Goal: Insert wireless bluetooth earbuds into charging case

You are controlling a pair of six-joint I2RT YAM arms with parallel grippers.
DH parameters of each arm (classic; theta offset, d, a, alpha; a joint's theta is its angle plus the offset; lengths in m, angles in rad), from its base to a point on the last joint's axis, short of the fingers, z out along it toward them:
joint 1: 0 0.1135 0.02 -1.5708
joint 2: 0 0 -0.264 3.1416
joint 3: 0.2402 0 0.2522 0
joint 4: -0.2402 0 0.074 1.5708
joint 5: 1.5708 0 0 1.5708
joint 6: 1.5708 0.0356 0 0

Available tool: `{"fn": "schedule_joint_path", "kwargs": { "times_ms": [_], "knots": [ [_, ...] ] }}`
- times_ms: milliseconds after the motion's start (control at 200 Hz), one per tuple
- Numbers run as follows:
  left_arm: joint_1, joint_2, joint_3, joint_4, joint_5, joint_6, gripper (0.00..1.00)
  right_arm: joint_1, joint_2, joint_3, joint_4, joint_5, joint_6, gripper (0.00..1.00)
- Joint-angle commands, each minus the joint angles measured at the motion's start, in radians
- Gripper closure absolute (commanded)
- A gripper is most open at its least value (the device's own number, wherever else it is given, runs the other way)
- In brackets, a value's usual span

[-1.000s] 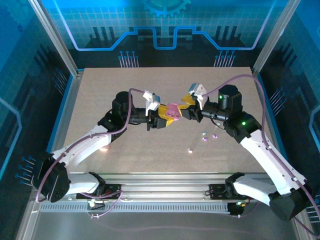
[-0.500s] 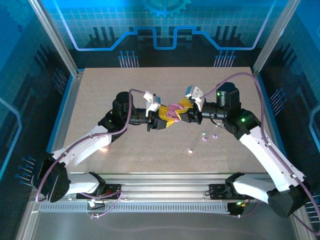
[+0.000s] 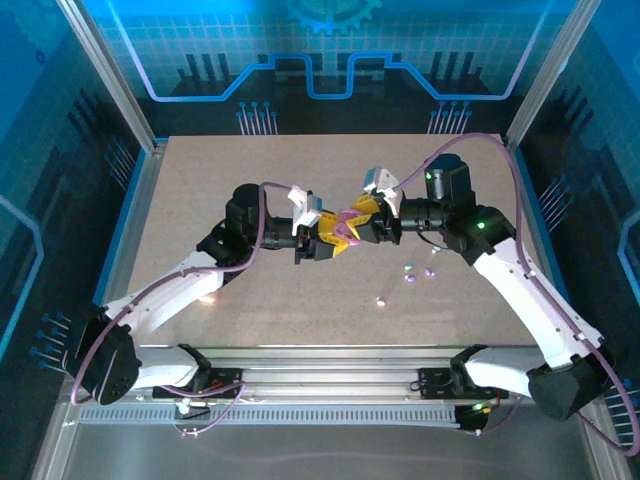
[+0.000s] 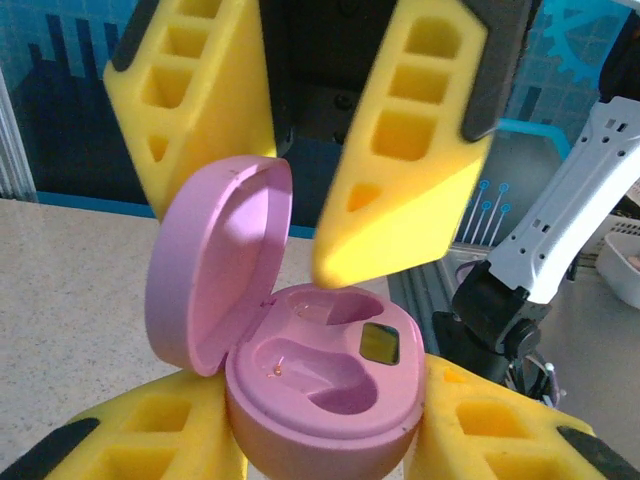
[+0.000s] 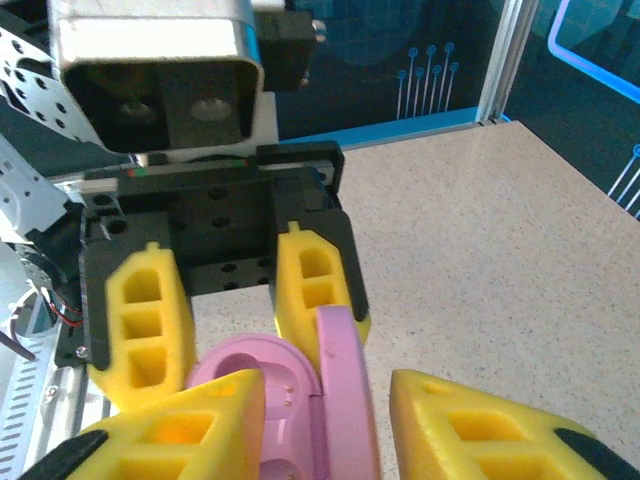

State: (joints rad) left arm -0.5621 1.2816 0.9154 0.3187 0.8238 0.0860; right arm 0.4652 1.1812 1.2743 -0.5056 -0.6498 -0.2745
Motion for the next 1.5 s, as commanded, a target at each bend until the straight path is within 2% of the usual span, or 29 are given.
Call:
{"fn": "schedule_joint_path", "kwargs": {
  "times_ms": [0, 95, 245, 460, 630, 810, 885, 981, 1291, 1496],
  "knots": [
    [-0.006, -0.037, -0.012, 0.015, -0.036, 0.053, 0.63, -0.008, -0.064, 0.025, 0.014, -0.059, -0.022, 0.6],
    [-0.007, -0.046, -0.033, 0.042, -0.07, 0.064, 0.63, -0.008, -0.121, -0.001, 0.06, -0.005, -0.017, 0.58],
    [-0.007, -0.069, -0.083, 0.113, -0.11, 0.084, 0.63, -0.018, -0.177, -0.048, 0.109, 0.155, 0.024, 0.57],
    [-0.007, -0.073, -0.069, 0.098, -0.092, 0.069, 0.63, -0.014, -0.106, 0.005, -0.075, -0.02, -0.07, 0.46],
    [-0.009, -0.062, -0.05, 0.099, -0.048, 0.032, 0.63, 0.012, -0.084, -0.019, -0.084, 0.038, -0.154, 0.42],
    [-0.01, -0.06, -0.049, 0.122, -0.051, 0.001, 0.63, 0.025, -0.078, -0.035, -0.102, 0.02, -0.238, 0.38],
    [-0.011, -0.059, -0.045, 0.123, -0.053, -0.005, 0.63, 0.041, -0.082, -0.051, -0.094, 0.059, -0.266, 0.37],
    [-0.013, -0.055, -0.043, 0.128, -0.047, -0.008, 0.63, 0.058, -0.081, -0.057, -0.067, 0.135, -0.266, 0.38],
    [-0.017, -0.048, -0.032, 0.122, -0.02, -0.011, 0.62, 0.064, -0.073, -0.06, 0.015, 0.258, -0.224, 0.44],
    [-0.019, -0.045, -0.028, 0.082, -0.015, 0.013, 0.62, 0.049, -0.086, -0.061, 0.055, 0.207, -0.171, 0.48]
  ]
}}
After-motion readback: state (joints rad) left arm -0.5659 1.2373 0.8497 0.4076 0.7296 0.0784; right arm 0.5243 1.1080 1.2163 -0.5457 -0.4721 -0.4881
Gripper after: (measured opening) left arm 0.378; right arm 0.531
